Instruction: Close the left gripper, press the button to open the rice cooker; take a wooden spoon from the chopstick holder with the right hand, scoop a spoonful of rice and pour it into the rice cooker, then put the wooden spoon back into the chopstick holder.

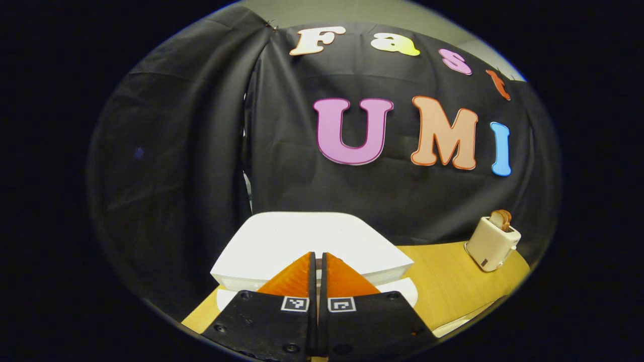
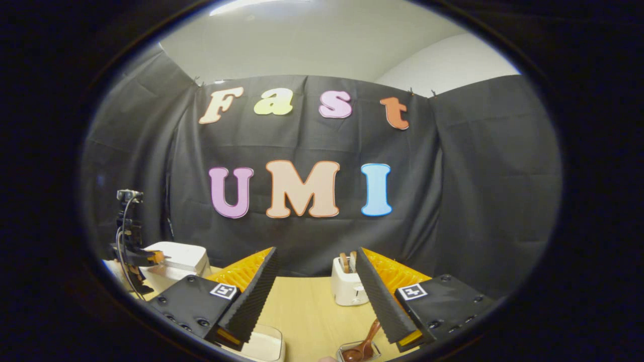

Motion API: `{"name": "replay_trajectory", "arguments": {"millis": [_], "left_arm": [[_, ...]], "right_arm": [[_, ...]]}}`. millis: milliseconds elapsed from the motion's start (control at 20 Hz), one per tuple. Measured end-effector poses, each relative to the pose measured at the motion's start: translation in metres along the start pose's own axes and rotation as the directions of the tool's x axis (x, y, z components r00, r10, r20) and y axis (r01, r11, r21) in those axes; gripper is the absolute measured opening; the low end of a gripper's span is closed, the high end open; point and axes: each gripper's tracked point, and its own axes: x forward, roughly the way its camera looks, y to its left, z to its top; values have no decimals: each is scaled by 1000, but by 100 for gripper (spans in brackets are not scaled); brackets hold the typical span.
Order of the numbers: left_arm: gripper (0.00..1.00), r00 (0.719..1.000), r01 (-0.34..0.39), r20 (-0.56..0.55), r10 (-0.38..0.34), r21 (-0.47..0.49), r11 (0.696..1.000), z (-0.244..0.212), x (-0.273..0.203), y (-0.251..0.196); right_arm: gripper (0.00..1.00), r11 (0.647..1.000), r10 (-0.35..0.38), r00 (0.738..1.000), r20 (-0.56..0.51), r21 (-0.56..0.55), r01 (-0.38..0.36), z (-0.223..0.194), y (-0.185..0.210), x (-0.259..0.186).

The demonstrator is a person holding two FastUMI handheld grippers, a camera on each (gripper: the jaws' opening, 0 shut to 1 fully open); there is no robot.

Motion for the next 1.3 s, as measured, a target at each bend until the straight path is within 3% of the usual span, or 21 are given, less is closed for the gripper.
{"name": "replay_trajectory", "arguments": {"millis": [50,150,250,300,350,400,450,500,650,1050,1100,1300], "left_arm": [[0,1000,-6,9,6,16,1000,8,0,0],[1,999,-6,32,5,34,999,22,-4,-2],[13,998,10,63,-12,33,999,37,-10,-10],[24,998,12,54,-14,33,999,37,-11,-11],[32,998,15,53,-16,30,999,38,-15,-15],[48,998,17,63,-18,28,999,43,-19,-19],[55,997,17,80,-20,31,999,51,-25,-21],[70,994,19,104,-23,39,999,60,-31,-24],[93,986,23,165,-31,55,998,85,-48,-34],[94,975,54,216,-51,-12,998,103,-105,-60],[95,975,53,218,-48,-15,999,104,-110,-61],[95,976,42,213,-33,-36,998,100,-124,-63]], "right_arm": [[94,1000,-3,1000,0,2,3,0,-4,0],[98,1000,-8,1000,5,4,8,2,-10,2],[100,1000,-8,1000,1,7,8,0,-15,2],[100,1000,-7,1000,-3,9,7,-3,-16,4],[94,1000,-4,1000,-6,11,4,-3,-18,3],[94,1000,-2,1000,-6,13,2,-4,-20,4],[99,1000,0,1000,-5,12,0,-4,-21,5],[99,1000,1,1000,-5,11,-1,-6,-24,7],[99,1000,8,1000,-18,24,-7,-13,-33,11],[94,993,20,993,-116,121,-6,-52,-78,41],[100,991,16,991,-131,131,2,-60,-85,46],[100,992,-12,982,-188,125,37,-88,-111,64]]}}
